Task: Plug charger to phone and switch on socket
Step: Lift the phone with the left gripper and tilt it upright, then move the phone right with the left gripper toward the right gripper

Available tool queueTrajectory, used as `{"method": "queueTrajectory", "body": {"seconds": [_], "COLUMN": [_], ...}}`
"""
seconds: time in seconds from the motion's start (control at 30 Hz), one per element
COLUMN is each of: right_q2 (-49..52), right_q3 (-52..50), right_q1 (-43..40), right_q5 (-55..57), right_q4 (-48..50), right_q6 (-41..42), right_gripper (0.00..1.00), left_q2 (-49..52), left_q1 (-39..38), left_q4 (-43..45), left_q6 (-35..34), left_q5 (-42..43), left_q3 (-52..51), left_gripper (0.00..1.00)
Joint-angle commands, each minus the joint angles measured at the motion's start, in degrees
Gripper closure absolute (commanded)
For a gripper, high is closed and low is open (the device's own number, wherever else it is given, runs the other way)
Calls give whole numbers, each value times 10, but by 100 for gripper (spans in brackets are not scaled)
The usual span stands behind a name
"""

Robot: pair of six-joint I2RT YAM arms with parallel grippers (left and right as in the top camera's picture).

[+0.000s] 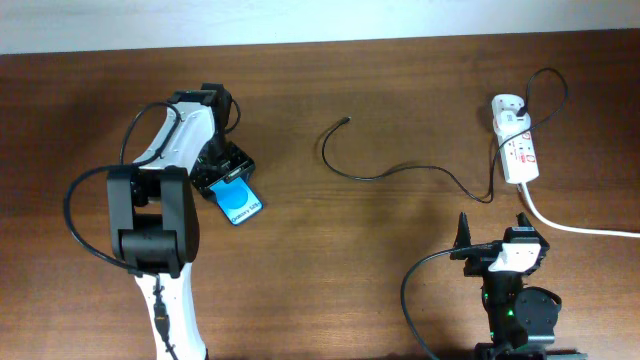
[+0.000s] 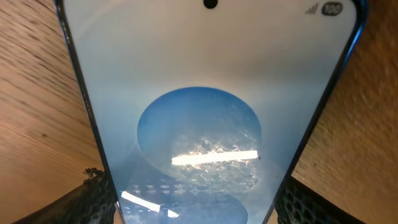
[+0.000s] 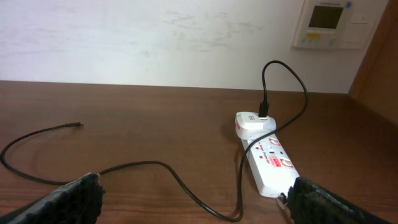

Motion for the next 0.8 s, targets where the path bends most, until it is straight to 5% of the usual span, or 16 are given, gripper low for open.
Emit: {"method": "queueTrajectory", "body": {"seconds": [0.0, 0.77], "right_q2": [-3, -3], "right_q3": [-5, -5], "right_q1": [-2, -2], "right_q5": [-3, -3], "right_q4": [-1, -1], "right_q6": [0, 0], "right_gripper": [2, 2], "left_q2": [6, 6], "left_q1": [3, 3], "left_q4": [-5, -4], "left_q6": [41, 181], "left_q5": [59, 273], "left_q3": [12, 12], "left_gripper": [28, 32]}}
